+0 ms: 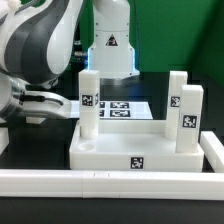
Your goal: Assemble desk
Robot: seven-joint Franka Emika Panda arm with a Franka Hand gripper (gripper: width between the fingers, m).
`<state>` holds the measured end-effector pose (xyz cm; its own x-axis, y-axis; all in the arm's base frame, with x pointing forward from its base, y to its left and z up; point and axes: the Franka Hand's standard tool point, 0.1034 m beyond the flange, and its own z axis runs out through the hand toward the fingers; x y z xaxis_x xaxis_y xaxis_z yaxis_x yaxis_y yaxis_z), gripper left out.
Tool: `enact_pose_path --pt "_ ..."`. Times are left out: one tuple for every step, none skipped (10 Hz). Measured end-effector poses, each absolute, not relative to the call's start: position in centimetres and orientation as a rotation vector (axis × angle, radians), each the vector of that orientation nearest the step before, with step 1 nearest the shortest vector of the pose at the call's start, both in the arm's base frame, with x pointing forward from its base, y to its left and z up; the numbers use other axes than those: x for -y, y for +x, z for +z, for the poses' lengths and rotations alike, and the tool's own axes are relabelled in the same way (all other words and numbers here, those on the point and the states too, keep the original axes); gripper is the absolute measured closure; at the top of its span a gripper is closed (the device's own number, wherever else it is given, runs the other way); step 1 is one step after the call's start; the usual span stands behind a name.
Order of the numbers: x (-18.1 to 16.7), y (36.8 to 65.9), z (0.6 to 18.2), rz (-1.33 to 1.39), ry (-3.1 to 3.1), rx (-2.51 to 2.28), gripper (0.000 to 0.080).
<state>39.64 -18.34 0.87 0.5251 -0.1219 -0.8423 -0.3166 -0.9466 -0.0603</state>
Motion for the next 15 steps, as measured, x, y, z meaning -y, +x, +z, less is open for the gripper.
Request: enact_pose_path --pt "18.4 39.6 0.9 1.388 -2.558 -0.374 0.0274" --pt "18.4 39.6 0.9 1.388 -2.557 -0.375 0.0413" --pt "18.4 39.6 0.9 1.387 -2.558 -0.375 0.0509" --pt "18.4 39.7 0.9 1.385 -2.56 -0.373 0.0509" --pt "18.3 39.9 1.0 1.383 -2.562 -0.368 0.0508" --pt "18.0 40.0 1.0 1.382 -2.564 -0.359 0.0508" --pt "17.7 40.3 1.3 1.378 -2.572 -0.348 0.0508" --pt "17.5 40.6 1.7 1.37 -2.575 -0.336 0.0508" --pt "17.4 41.0 2.5 1.352 -2.581 -0.328 0.0508" --pt "17.1 41.3 3.8 1.345 -2.571 -0.325 0.0508" --pt "17.0 41.6 4.9 1.335 -2.565 -0.326 0.0508" --pt "16.8 42.0 6.0 1.334 -2.553 -0.324 0.0508" --pt "16.9 42.8 6.7 1.314 -2.564 -0.303 0.0507" --pt "17.0 42.7 6.3 1.306 -2.573 -0.306 0.0507" --pt "17.1 42.7 6.2 1.296 -2.581 -0.308 0.0507"
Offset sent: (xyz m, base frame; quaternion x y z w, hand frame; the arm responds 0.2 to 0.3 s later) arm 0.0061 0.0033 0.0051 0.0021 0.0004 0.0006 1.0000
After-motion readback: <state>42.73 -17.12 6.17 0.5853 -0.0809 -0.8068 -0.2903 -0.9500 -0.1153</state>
